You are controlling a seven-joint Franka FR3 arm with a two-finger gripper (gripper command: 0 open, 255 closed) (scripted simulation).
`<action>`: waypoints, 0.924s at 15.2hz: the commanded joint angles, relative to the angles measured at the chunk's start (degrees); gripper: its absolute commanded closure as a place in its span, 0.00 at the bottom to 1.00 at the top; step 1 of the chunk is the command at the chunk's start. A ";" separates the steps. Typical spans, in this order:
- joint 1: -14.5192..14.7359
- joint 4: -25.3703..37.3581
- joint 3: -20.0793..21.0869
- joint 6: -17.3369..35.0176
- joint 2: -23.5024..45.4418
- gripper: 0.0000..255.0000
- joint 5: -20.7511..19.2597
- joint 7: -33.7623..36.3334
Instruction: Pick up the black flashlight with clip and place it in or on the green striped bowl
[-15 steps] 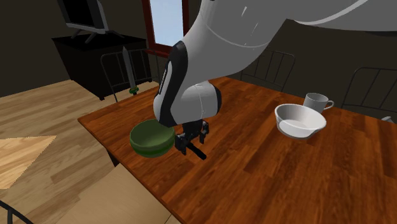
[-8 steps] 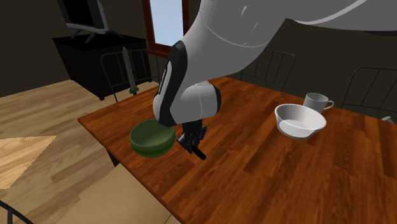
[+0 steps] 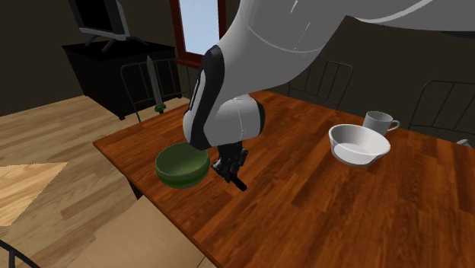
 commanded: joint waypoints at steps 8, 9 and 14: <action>-1.13 -2.10 1.45 -3.65 -5.70 1.00 1.28 -0.80; -1.25 -2.27 1.61 -4.09 -6.31 1.00 1.44 -0.90; -1.84 -2.90 2.42 -6.41 -9.27 1.00 2.28 -1.43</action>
